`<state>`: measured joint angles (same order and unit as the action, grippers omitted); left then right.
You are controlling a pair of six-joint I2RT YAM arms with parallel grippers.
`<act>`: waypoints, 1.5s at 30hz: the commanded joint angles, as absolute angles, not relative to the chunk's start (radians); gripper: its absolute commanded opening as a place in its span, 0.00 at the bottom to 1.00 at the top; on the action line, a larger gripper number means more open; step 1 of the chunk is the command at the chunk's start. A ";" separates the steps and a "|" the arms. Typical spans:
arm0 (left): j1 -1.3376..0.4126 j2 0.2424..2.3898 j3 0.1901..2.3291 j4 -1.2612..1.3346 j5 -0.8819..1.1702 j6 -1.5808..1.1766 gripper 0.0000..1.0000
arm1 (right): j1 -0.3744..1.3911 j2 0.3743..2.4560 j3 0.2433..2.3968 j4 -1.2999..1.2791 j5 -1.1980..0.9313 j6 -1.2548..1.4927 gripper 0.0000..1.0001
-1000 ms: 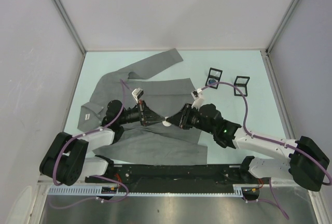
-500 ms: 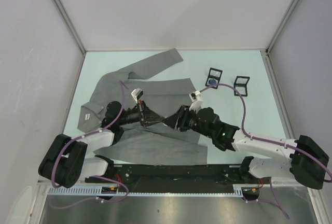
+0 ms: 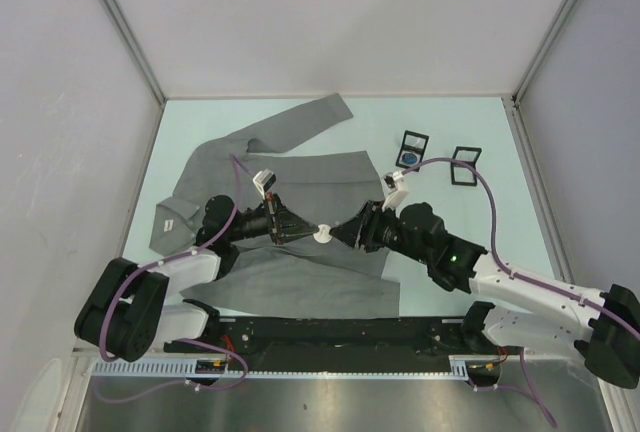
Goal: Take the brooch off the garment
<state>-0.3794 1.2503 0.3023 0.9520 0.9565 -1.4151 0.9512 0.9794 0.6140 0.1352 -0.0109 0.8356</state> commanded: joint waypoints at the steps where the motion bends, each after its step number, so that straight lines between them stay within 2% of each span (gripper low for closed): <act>1: -0.385 1.216 0.308 1.000 0.968 -1.425 0.01 | 0.943 1.000 0.644 0.144 -0.044 0.828 0.45; 14: -0.385 1.187 0.311 0.962 0.960 -1.408 0.00 | 0.945 1.043 0.644 0.261 -0.118 0.856 0.28; 17: -0.385 1.183 0.308 0.959 0.959 -1.408 0.01 | 0.945 1.054 0.644 0.287 -0.127 0.862 0.19; 19: -0.385 1.181 0.308 0.954 0.962 -1.407 0.00 | 0.943 1.063 0.643 0.299 -0.130 0.865 0.03; 22: -0.385 1.180 0.321 0.911 0.971 -1.385 0.01 | 0.956 1.060 0.644 0.281 -0.086 0.842 0.00; 23: -0.384 1.186 0.328 0.873 0.982 -1.364 0.05 | 0.957 1.057 0.644 0.272 -0.071 0.824 0.00; 24: -0.374 1.187 0.353 0.852 0.995 -1.344 0.20 | 0.959 1.049 0.644 0.243 -0.039 0.809 0.00; 26: -0.361 1.181 0.382 0.745 1.023 -1.272 0.38 | 0.954 1.014 0.646 0.163 0.045 0.786 0.00; 27: -0.339 1.161 0.412 0.685 1.023 -1.235 0.51 | 0.951 1.002 0.649 0.129 0.076 0.757 0.00; 30: -0.301 1.111 0.513 0.334 0.976 -0.993 0.70 | 0.924 0.980 0.699 -0.086 0.212 0.685 0.00; 32: -0.275 1.071 0.576 0.065 0.921 -0.784 0.72 | 0.899 0.997 0.735 -0.220 0.309 0.637 0.00; 35: -0.270 1.048 0.666 -0.113 0.822 -0.640 0.75 | 0.858 1.049 0.816 -0.399 0.479 0.563 0.00; 39: -0.270 1.054 0.669 -0.123 0.813 -0.614 0.76 | 0.781 1.272 0.978 -0.589 0.717 0.480 0.00; 45: -0.270 1.061 0.649 -0.117 0.796 -0.577 0.77 | 0.619 1.505 1.097 -0.612 0.969 0.287 0.00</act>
<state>-0.2722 1.0622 0.6506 -0.0650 0.8265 -0.6640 0.7204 1.3949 1.0126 -0.5137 0.6968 0.4480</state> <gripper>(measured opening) 0.767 0.020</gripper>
